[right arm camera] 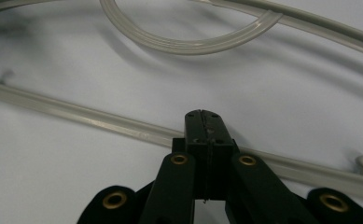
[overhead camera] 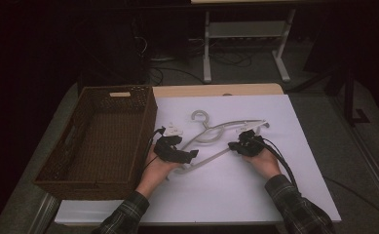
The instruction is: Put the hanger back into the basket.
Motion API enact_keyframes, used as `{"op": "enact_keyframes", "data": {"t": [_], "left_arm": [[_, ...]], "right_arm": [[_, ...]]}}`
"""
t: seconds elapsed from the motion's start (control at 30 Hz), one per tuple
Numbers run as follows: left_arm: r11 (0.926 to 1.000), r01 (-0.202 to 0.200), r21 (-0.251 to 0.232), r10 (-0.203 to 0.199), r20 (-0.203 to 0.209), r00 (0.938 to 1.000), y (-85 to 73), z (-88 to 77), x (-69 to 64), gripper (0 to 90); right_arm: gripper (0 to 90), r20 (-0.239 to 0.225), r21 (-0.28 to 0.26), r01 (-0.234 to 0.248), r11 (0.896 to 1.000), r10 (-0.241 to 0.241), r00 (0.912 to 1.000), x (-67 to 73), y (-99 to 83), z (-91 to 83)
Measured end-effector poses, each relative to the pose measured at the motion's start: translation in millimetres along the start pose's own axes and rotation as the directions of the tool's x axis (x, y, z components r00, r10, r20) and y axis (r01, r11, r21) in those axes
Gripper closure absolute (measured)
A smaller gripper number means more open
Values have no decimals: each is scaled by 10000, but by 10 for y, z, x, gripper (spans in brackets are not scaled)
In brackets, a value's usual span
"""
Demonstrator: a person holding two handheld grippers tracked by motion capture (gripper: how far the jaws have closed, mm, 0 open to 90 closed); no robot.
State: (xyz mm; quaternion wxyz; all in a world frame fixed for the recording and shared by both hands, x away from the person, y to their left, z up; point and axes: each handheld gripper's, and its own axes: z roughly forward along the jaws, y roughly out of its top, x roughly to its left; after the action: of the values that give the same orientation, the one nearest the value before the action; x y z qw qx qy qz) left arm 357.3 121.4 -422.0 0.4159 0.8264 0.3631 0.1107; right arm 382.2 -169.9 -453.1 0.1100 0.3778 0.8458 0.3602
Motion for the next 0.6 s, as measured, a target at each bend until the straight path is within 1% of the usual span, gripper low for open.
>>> {"op": "enact_keyframes", "data": {"t": [0.1, 0.13, 0.23, 0.37, 0.4, 0.43, 0.47, 0.5, 0.57, 0.6], "left_arm": [[9998, -57, 179, 60, -178, 9998, 15, 65, 28, 199], [9998, -57, 179, 60, -178, 9998, 15, 65, 28, 205], [9996, -19, 284, 28, -332, 9994, 39, 147, 91, 240], [9987, -27, 507, 45, -347, 9994, 47, 229, 148, 307], [9987, -27, 507, 45, -347, 9994, 47, 229, 148, 334], [9980, 24, 628, -5, -305, 9995, 40, 265, 175, 360], [9980, 24, 628, -5, -305, 9995, 40, 265, 175, 369], [9967, 27, 812, -3, -289, 9996, 29, 304, 201, 382], [9961, 40, 880, -18, -249, 9997, 24, 317, 213, 415], [9951, 77, 983, -67, -103, 9999, 21, 342, 231, 435]], "right_arm": [[900, 63, 35, 11, 10000, -11, 10000, 9, 4, 1], [900, 86, 39, 35, 10000, -35, 10000, 13, 5, 1], [900, 69, 25, 14, 10000, -14, 10000, 10, 1, 0], [900, 97, 13, 84, 10000, -84, 9999, 14, -1, 1], [900, 106, 10, 82, 10000, -83, 9999, 15, -1, 0], [900, 109, 5, 94, 10000, -94, 9999, 16, -3, 0], [900, 105, -14, 103, 9999, -103, 9999, 15, -4, 0], [900, 92, -37, 76, 10000, -76, 9999, 14, -7, 1], [900, 88, -49, 82, 10000, -82, 9999, 13, -8, 1], [900, 94, -44, 49, 10000, -49, 9999, 15, -7, 1]]}}
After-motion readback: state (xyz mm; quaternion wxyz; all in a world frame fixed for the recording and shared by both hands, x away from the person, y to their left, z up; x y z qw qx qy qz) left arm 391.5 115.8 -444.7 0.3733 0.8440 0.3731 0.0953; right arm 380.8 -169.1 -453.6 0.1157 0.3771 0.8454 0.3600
